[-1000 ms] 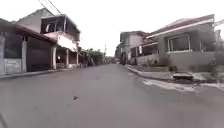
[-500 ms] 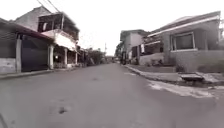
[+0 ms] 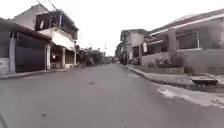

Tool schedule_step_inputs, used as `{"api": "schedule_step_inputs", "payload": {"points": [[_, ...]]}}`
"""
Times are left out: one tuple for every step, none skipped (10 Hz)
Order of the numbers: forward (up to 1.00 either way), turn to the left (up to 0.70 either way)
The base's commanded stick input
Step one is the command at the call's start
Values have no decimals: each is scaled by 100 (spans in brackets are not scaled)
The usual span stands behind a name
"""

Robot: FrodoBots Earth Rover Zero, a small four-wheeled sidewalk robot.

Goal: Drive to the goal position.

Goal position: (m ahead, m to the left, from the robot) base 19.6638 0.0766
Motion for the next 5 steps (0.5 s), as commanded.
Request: {"api": "schedule_step_inputs", "payload": {"points": [[100, 0], [100, 0], [100, 0], [100, 0], [100, 0]]}}
